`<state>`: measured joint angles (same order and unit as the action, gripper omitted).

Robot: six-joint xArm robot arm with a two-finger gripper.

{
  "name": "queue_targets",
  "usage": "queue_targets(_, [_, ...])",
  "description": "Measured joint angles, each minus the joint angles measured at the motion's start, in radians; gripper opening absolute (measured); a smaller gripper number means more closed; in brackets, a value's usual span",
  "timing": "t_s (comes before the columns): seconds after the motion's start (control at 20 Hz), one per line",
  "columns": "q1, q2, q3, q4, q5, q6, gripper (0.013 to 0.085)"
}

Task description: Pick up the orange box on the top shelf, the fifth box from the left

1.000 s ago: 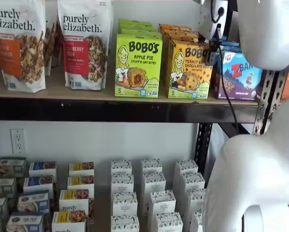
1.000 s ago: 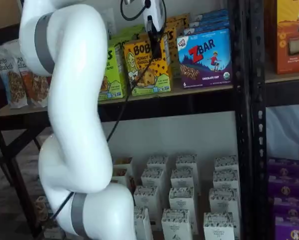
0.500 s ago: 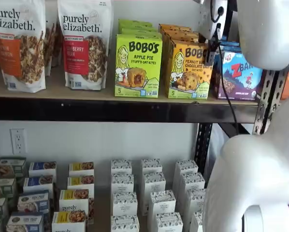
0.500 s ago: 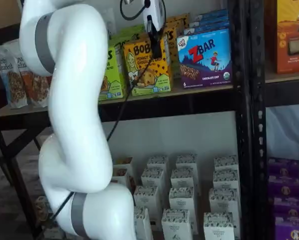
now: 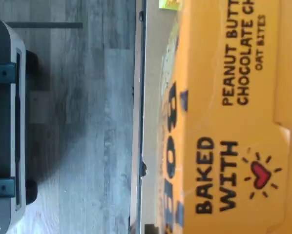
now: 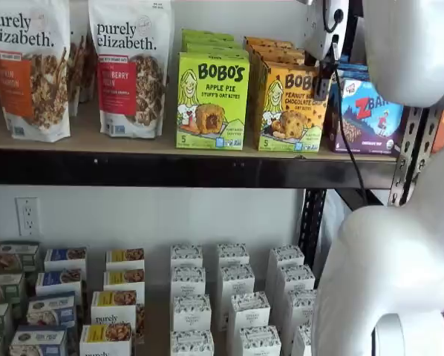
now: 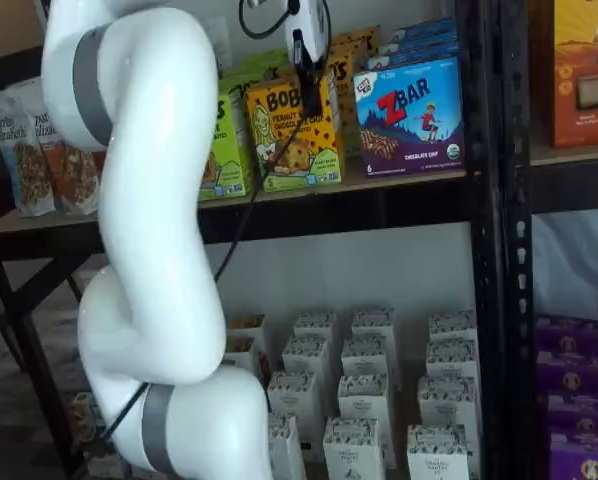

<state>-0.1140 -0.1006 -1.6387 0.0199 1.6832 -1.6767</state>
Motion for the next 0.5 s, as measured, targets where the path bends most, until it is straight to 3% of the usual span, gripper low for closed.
queue_targets(0.5, [-0.004, 0.003, -0.010, 0.014, 0.013, -0.002, 0.0330])
